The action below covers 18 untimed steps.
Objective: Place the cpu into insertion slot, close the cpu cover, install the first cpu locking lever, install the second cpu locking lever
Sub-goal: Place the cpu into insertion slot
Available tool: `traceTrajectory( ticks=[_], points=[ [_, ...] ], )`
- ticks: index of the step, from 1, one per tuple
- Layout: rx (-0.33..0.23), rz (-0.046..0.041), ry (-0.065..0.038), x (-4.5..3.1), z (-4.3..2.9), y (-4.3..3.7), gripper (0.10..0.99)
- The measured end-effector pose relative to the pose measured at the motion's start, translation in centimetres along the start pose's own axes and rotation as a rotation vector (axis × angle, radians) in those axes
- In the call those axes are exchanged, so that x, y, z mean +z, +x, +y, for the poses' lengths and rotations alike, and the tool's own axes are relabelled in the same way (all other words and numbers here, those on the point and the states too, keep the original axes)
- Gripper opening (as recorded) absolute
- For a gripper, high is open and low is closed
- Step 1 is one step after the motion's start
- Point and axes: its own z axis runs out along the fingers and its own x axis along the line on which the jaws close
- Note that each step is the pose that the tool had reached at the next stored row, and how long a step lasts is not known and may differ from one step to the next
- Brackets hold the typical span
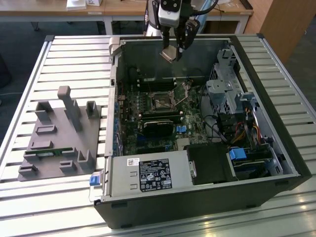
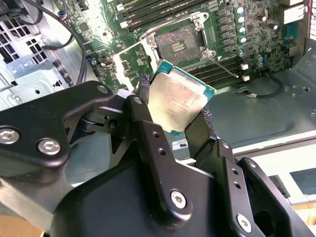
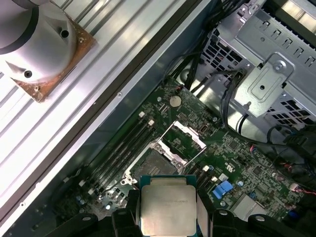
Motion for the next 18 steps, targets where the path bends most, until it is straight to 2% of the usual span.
traceTrajectory(
  ticks=[18],
  points=[
    [0.073, -0.0066, -0.001, 0.01, 0.0, 0.0, 0.537]
  ],
)
